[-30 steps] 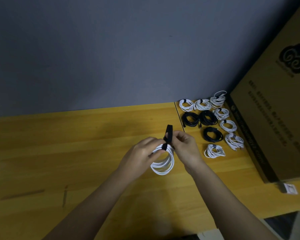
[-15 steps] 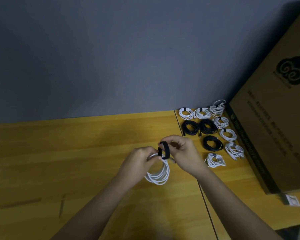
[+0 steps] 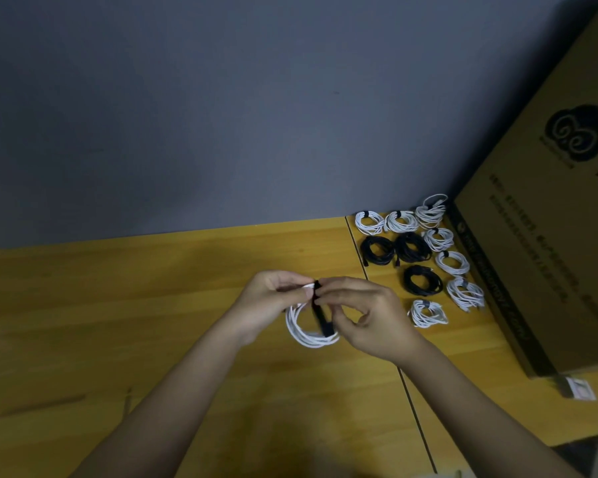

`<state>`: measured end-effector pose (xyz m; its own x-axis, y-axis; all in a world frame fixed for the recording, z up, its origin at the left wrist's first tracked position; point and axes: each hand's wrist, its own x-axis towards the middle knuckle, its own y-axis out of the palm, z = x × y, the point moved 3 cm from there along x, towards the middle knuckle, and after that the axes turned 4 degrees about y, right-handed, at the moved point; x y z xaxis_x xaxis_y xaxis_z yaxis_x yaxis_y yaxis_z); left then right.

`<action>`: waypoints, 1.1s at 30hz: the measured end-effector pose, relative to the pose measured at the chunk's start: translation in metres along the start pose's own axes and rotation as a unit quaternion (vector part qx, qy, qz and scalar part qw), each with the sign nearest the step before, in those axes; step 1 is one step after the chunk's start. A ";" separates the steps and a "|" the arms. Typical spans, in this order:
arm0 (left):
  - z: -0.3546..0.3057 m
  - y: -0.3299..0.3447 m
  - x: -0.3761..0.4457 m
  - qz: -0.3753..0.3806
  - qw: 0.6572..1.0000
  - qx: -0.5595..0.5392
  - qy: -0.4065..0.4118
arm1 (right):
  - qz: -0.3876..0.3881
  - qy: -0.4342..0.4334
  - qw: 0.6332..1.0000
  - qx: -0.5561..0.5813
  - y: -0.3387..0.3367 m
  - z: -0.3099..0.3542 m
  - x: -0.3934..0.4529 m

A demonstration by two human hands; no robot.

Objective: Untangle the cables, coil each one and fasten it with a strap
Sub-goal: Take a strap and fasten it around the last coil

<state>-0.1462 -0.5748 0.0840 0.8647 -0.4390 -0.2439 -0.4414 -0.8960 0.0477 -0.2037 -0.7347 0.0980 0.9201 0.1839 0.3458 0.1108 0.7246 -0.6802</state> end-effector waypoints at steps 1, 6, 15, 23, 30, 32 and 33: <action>-0.001 0.000 0.000 0.001 1.000 -0.009 -0.004 | 0.000 -0.019 1.000 -0.024 -0.002 0.002 0.000; -0.001 0.002 0.003 0.007 1.000 0.020 0.009 | -0.035 0.046 0.997 0.046 -0.007 0.003 0.001; -0.011 0.016 0.004 0.011 0.983 0.110 0.147 | 0.035 0.232 0.939 0.253 -0.015 -0.011 0.015; -0.023 0.018 -0.001 0.004 0.952 0.230 0.202 | 0.050 0.204 0.959 0.193 -0.020 -0.009 0.014; -0.018 0.021 0.004 0.053 0.931 0.318 0.172 | 0.032 0.182 0.973 0.136 -0.012 -0.004 0.013; -0.017 0.019 0.005 0.035 0.925 0.340 0.163 | 0.026 0.165 0.980 0.112 -0.009 -0.003 0.013; -0.018 0.019 0.006 0.028 0.913 0.374 0.162 | 0.024 0.153 0.983 0.101 -0.007 -0.003 0.013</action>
<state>-0.1451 -0.5959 0.1003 0.8072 -0.5886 0.0439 -0.4226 -0.6283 -0.6532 -0.1918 -0.7389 0.1051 0.9958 0.0350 0.0847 0.0162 0.8423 -0.5388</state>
